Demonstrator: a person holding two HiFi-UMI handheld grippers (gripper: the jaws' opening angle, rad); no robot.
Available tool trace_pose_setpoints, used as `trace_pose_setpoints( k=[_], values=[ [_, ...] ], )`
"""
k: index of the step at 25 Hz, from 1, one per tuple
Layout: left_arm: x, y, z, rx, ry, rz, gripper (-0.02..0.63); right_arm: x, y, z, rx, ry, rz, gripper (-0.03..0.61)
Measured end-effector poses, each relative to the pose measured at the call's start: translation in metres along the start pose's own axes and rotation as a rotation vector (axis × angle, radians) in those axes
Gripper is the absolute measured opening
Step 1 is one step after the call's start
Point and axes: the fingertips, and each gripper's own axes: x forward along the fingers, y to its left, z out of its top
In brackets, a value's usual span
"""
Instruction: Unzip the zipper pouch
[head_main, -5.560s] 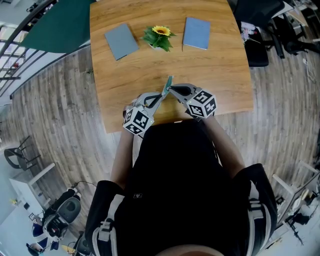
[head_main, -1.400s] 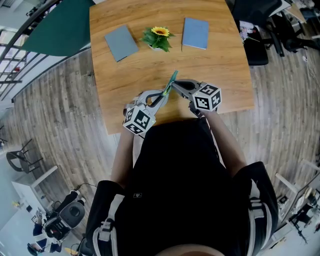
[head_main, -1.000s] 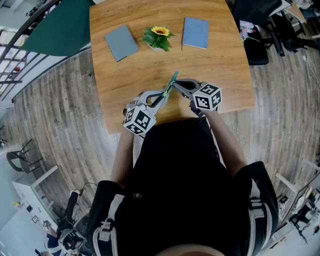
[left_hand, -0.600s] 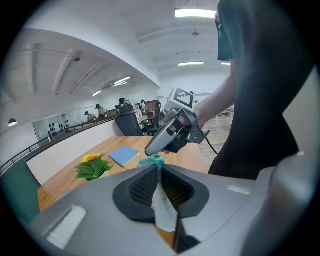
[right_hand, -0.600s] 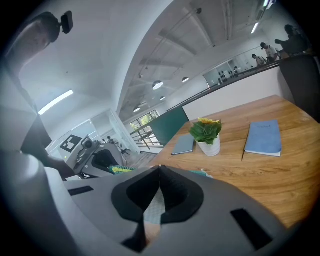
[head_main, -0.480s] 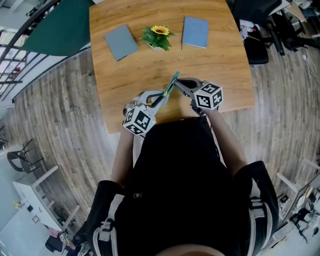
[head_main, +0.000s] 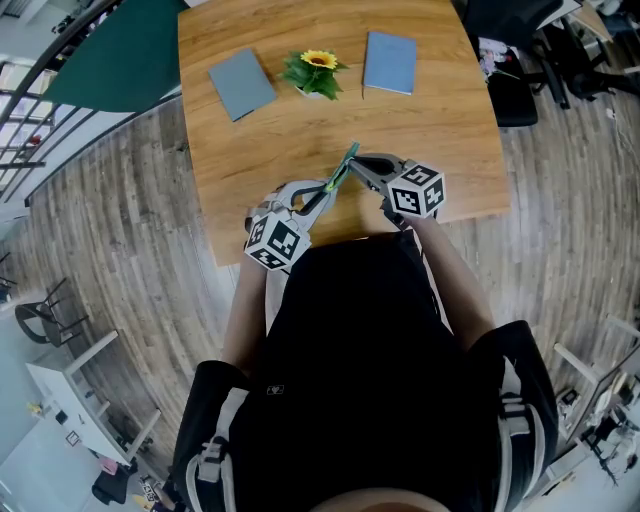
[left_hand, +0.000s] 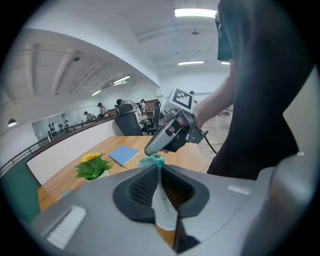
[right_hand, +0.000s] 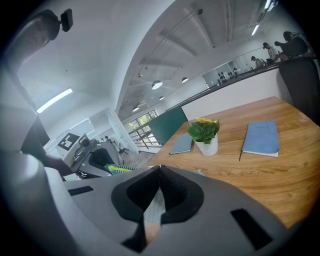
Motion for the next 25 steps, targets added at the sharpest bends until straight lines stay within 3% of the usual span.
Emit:
trace_pose_setpoints(
  k=[25],
  values=[
    [-0.0033,-0.0091,-0.0012,0.013,0.020,-0.008,0.029,-0.0036,-0.0067,-0.0081,-0.047,0.034,-0.053,0.006]
  ],
)
